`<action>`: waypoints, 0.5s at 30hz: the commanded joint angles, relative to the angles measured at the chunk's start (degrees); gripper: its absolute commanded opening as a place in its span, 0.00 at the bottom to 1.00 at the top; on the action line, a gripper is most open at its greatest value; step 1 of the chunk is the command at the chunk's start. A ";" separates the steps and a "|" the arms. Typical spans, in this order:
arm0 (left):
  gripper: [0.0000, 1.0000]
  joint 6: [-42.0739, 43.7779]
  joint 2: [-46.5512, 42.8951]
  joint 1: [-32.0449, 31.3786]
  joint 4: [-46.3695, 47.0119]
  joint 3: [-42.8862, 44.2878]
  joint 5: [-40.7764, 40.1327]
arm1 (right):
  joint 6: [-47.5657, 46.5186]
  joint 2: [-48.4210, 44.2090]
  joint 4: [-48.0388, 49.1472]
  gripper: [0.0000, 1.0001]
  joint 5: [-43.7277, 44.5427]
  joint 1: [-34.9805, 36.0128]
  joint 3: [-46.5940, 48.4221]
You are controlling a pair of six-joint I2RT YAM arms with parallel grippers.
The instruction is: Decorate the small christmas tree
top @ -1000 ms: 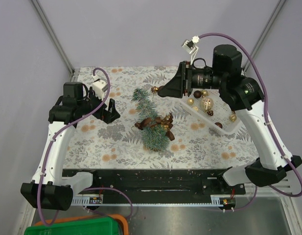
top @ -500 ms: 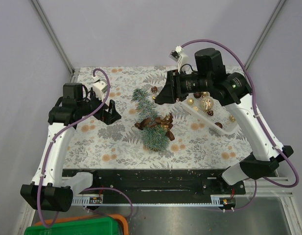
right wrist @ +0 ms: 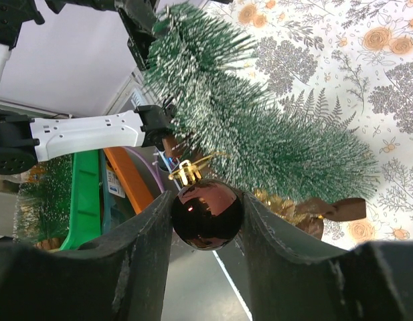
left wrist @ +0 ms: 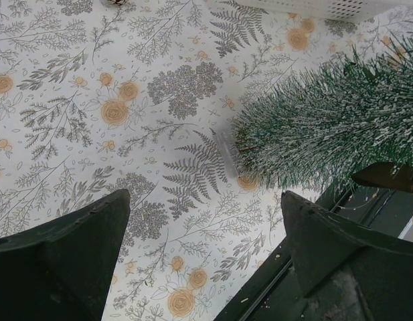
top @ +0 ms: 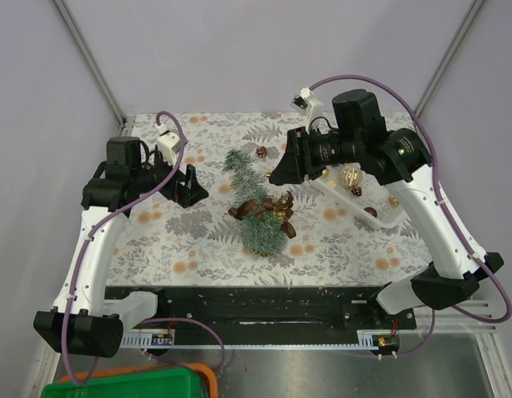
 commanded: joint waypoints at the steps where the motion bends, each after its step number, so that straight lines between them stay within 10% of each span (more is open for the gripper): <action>1: 0.99 -2.16 0.43 -0.74 4.23 2.39 1.21 | -0.89 -4.92 -0.33 0.14 0.91 0.47 -1.82; 15: 0.99 -4.53 0.69 -2.23 5.73 2.74 0.59 | -2.74 -5.98 -2.96 0.11 0.56 0.55 -0.77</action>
